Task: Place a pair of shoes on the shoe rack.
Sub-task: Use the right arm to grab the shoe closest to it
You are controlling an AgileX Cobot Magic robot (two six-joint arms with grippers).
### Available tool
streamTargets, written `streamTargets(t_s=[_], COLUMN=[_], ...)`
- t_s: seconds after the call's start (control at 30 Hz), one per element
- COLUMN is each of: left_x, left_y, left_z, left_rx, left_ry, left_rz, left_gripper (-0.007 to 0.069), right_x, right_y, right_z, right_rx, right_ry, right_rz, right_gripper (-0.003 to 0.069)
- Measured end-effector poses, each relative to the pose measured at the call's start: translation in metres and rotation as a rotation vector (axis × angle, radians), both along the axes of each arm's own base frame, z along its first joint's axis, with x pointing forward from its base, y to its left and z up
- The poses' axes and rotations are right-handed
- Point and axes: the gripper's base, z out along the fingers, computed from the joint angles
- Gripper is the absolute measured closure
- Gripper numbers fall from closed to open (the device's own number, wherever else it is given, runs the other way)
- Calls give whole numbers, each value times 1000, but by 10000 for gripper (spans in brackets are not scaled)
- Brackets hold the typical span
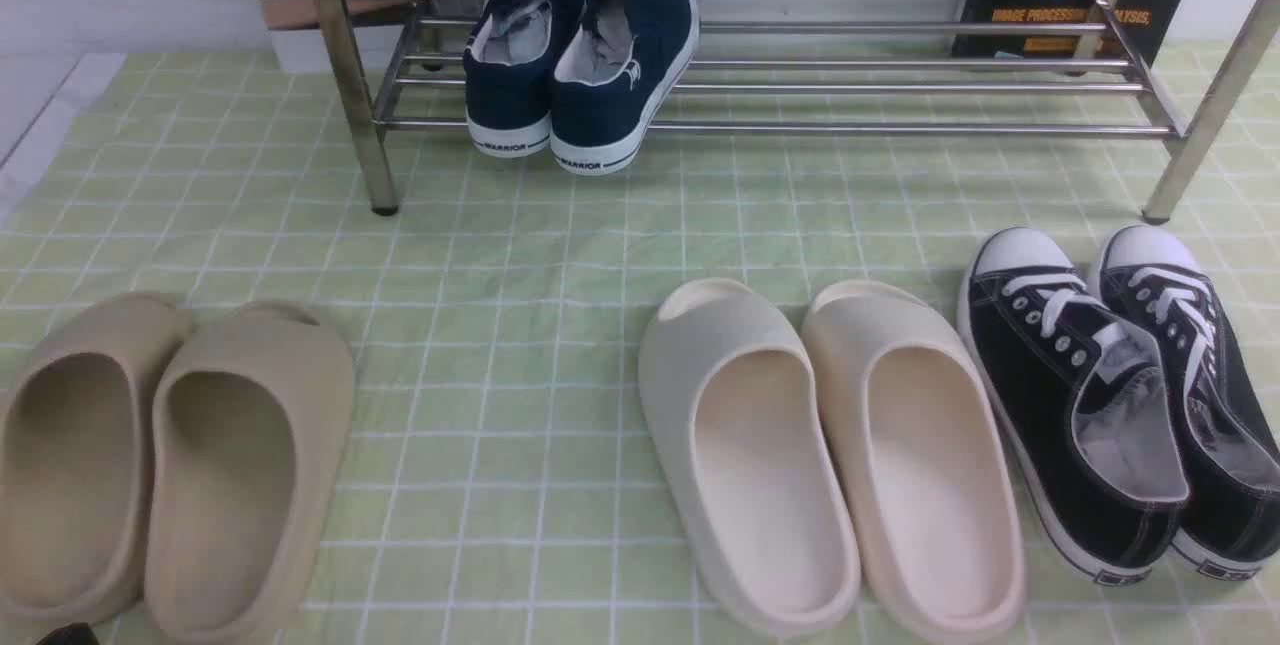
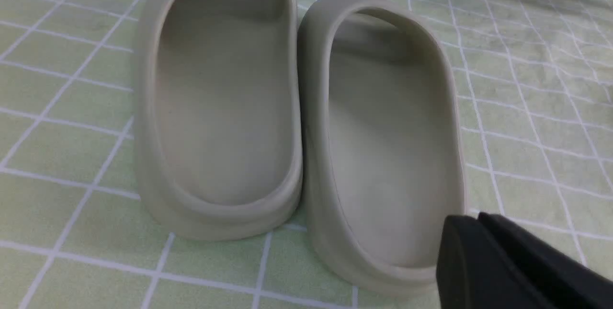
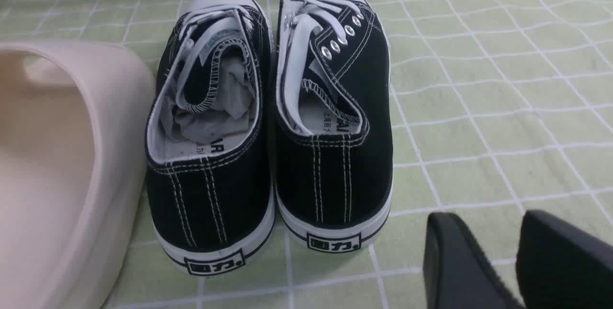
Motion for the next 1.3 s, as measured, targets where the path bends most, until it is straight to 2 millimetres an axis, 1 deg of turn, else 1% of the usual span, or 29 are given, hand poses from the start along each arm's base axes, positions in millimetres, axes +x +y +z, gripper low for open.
streamTargets(t_s=[1.07,1.17,1.23,1.3], left_x=[0,0,0,0], left_y=[0,0,0,0], left_z=[0,0,0,0], left_rx=[-1,-1,-1,-1], left_ry=[0,0,0,0], left_rz=[0,0,0,0], left_gripper=[568,564,564,564], right_x=[0,1,1,2], right_y=[0,5,9,13], right_z=[0,1,1,2], right_rx=[6,153,308,523], right_ry=[-1,-20,-39,-62], right_rz=[0,7,6,0], right_gripper=[420,420,420,420])
